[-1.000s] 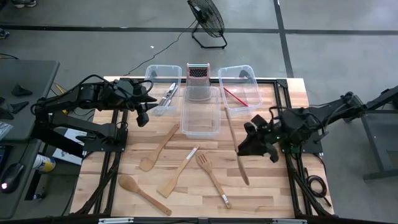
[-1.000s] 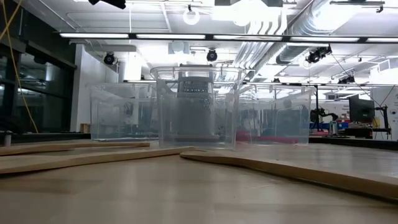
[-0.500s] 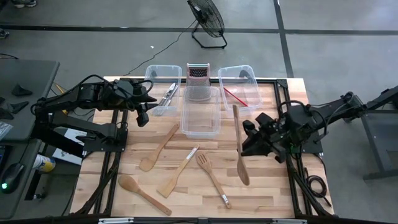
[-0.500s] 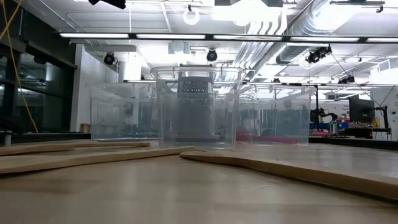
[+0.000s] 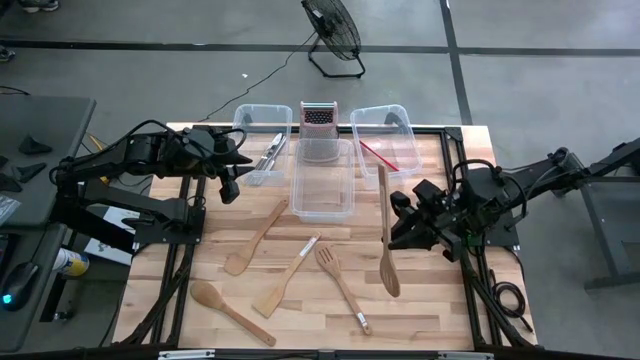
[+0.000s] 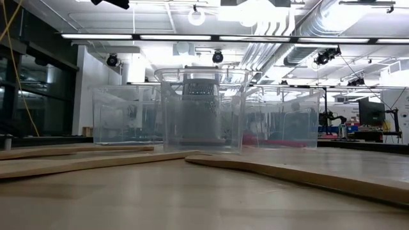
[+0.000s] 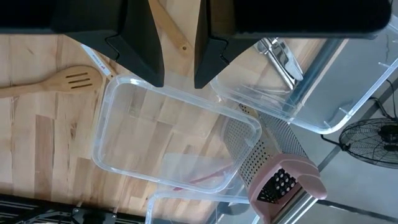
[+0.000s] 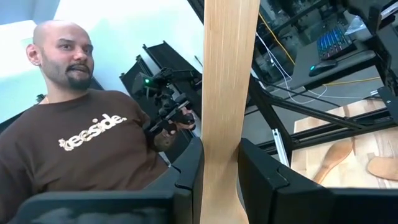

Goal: Pick & Place Kitchen Items
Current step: Put the brown serving spoon into the middle transparent bin

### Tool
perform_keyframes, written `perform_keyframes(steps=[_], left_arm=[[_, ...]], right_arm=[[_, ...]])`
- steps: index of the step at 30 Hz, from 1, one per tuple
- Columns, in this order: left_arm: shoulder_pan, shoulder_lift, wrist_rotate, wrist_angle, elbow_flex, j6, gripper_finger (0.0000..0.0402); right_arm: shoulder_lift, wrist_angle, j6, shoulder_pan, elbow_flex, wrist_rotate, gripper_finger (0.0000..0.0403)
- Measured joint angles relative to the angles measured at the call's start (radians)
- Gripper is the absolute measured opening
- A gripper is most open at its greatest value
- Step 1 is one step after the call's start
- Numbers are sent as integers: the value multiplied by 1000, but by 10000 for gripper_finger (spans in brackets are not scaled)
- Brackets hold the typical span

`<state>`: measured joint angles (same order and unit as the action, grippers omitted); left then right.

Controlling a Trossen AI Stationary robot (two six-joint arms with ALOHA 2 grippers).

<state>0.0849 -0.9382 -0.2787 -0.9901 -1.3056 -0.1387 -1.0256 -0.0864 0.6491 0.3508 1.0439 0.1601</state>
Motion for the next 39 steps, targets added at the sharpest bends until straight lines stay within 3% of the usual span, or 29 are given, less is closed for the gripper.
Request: perform_keyframes(steps=[9,13,24,32,39], left_arm=[[0,0,0,0,0,3,88],[0,8,-1,-3,0,4,88],[0,100,-4,-5,0,39,88],[0,139,-4,-2,0,36,88],[0,138,-4,0,0,3,88]], right_arm=[[0,3,0,-1,0,-32,68],[-4,14,0,-30,0,-114,68],[-151,37,-104,-273,1,-337,68],[-291,21,-181,-477,1,-255,68],[-437,-54,-59,-548,1,-374,68]])
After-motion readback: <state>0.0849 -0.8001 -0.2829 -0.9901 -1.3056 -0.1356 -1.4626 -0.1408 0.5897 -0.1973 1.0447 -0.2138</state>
